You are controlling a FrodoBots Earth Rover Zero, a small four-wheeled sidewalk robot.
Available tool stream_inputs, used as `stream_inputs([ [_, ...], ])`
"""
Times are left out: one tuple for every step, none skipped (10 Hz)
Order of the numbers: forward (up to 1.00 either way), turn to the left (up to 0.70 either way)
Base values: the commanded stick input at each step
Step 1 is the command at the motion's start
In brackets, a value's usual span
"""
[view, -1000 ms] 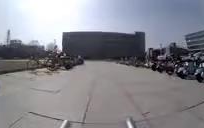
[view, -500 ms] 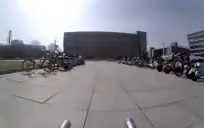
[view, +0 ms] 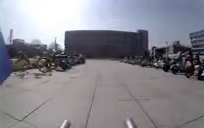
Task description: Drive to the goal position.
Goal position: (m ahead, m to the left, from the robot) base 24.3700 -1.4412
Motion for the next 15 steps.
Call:
stream_inputs([
  [0.00,0.00],
  [0.00,0.00],
  [0.00,0.00],
  [0.00,0.00],
  [0.04,0.00],
  [0.67,0.00],
  [1.00,0.00],
  [1.00,0.00],
  [1.00,0.00],
  [1.00,0.00],
  [1.00,0.00],
  [1.00,-0.34],
  [1.00,-0.40],
  [1.00,-0.40],
  [1.00,-0.40],
])
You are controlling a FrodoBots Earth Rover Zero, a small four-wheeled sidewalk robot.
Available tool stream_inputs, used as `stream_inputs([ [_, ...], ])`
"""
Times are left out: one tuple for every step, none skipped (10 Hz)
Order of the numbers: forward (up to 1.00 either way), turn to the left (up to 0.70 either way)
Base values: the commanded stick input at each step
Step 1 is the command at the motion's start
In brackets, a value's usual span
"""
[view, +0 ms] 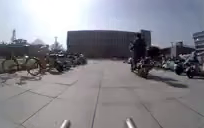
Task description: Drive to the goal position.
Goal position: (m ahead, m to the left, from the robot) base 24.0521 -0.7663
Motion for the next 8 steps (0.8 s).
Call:
stream_inputs([
  [1.00,-0.40],
  [1.00,-0.40],
  [1.00,-0.40],
  [1.00,-0.33],
  [1.00,-0.15],
  [1.00,0.00],
  [1.00,0.00],
  [1.00,0.00],
])
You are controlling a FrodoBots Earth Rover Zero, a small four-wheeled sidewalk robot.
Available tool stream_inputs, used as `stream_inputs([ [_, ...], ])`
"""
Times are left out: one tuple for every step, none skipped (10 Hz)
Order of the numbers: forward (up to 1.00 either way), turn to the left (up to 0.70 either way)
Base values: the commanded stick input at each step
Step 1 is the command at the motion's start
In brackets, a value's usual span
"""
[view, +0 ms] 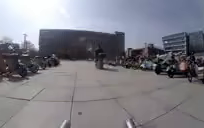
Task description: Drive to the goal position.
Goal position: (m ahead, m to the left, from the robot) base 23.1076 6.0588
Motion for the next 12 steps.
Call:
stream_inputs([
  [1.00,0.00],
  [1.00,0.00],
  [1.00,0.00],
  [1.00,0.02],
  [1.00,0.36],
  [1.00,0.40],
  [1.00,0.40],
  [1.00,0.40],
  [1.00,0.23],
  [1.00,0.00],
  [1.00,0.00],
  [1.00,0.00],
])
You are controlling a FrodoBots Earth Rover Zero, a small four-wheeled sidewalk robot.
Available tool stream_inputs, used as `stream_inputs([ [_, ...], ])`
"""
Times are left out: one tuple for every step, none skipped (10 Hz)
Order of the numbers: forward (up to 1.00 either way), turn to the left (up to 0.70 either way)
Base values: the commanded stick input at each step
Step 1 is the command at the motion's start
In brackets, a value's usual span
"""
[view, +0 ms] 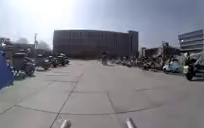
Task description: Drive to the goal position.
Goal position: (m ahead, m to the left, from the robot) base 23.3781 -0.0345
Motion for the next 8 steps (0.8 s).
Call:
stream_inputs([
  [1.00,0.00],
  [1.00,0.00],
  [1.00,0.00],
  [1.00,0.00],
  [1.00,0.00],
  [1.00,0.00],
  [1.00,0.00],
  [1.00,0.00],
])
